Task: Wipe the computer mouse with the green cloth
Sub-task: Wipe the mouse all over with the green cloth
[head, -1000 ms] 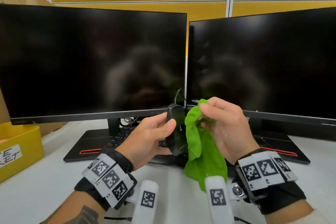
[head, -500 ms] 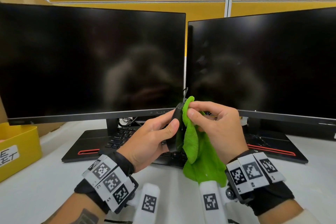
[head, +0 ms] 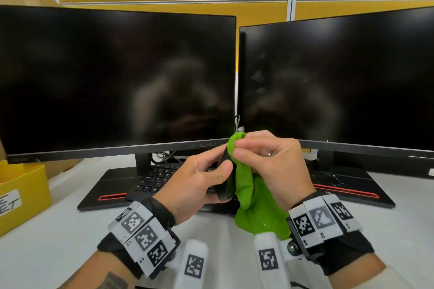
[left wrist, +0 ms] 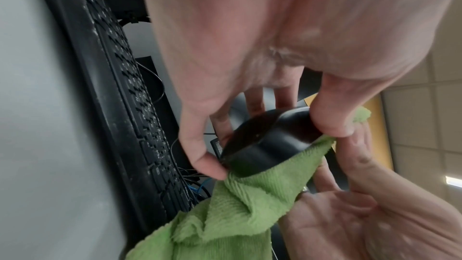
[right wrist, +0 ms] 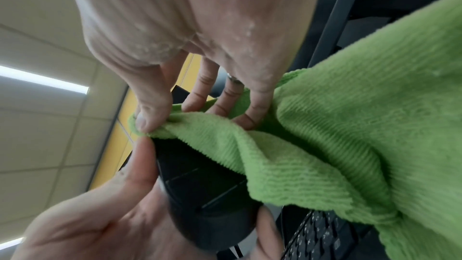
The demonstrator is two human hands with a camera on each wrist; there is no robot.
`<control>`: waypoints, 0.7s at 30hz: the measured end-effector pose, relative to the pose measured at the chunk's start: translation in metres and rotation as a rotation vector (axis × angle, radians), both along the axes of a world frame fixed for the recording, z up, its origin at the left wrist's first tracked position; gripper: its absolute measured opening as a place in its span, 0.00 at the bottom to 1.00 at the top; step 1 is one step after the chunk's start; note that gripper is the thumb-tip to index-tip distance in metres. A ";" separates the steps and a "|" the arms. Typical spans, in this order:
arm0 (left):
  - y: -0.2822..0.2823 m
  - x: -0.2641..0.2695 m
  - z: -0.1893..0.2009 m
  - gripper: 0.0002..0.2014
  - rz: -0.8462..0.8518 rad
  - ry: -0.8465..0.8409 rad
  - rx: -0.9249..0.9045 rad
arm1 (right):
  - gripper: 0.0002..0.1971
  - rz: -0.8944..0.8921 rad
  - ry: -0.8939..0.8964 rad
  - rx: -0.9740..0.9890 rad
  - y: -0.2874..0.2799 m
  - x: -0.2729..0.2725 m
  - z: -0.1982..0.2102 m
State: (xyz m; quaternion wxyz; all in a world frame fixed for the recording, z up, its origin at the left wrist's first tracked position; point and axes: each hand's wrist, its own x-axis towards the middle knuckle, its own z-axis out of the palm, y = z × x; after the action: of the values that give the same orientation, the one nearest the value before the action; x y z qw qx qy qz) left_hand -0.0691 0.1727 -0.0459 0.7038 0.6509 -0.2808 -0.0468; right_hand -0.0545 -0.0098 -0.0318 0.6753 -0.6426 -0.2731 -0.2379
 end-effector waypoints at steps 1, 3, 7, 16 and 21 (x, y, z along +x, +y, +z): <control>-0.001 -0.001 0.000 0.21 -0.005 -0.002 0.002 | 0.07 -0.023 0.030 0.021 -0.001 0.002 0.000; -0.003 -0.002 -0.001 0.21 -0.018 0.005 -0.004 | 0.07 -0.063 0.068 0.037 -0.005 0.006 -0.001; -0.005 -0.001 -0.001 0.18 0.003 0.030 -0.009 | 0.07 -0.110 0.009 -0.039 -0.004 0.001 0.000; -0.004 -0.002 -0.001 0.17 0.014 0.063 -0.006 | 0.08 -0.214 0.029 -0.084 0.003 0.002 0.000; -0.003 -0.003 -0.002 0.16 -0.019 0.066 -0.005 | 0.08 -0.269 0.032 -0.114 0.000 0.006 -0.004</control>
State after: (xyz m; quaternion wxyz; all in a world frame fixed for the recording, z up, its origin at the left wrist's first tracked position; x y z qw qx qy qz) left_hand -0.0720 0.1695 -0.0476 0.7137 0.6446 -0.2640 -0.0743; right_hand -0.0482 -0.0101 -0.0363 0.6039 -0.7144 -0.1869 -0.3000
